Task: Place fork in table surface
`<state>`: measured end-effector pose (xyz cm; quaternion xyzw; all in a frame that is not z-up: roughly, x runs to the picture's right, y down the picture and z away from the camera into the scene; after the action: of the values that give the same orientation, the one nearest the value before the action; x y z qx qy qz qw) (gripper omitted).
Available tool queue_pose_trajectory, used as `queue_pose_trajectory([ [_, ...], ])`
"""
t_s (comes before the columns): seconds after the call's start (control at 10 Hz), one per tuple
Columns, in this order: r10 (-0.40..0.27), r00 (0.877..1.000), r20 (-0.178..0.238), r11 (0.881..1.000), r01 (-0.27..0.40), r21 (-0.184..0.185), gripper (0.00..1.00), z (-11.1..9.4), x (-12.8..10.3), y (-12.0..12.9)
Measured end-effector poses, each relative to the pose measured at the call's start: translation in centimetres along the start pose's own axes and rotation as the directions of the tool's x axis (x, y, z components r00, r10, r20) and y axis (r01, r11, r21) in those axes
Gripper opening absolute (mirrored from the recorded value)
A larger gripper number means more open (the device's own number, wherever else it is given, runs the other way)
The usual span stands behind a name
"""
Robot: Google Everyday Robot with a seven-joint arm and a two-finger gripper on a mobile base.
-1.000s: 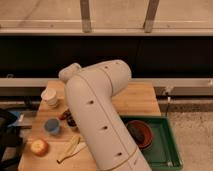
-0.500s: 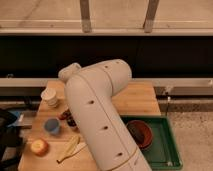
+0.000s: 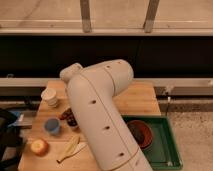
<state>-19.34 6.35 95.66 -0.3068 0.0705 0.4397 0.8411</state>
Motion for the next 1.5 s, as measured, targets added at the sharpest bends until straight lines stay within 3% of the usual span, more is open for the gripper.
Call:
queue_pose_trajectory([
  [0.2,0.003,1.000,0.019,1.000,-0.004,0.008,0.01,-0.6,-0.2,-0.4],
  [0.3,0.008,0.998,0.059,1.000,-0.009,0.014,0.01,-1.9,-0.7,-1.3],
  [0.7,0.041,0.973,0.229,0.999,-0.045,0.012,0.01,-10.6,-3.2,-4.4],
  [0.9,0.052,0.945,0.324,0.998,-0.055,-0.001,0.01,-14.8,-4.4,-6.0],
  [1.2,0.082,0.889,0.451,0.997,-0.068,-0.046,0.01,-18.3,-5.1,-8.2],
  [1.5,0.085,0.876,0.474,0.995,-0.052,-0.083,0.01,-18.3,-5.1,-7.6],
])
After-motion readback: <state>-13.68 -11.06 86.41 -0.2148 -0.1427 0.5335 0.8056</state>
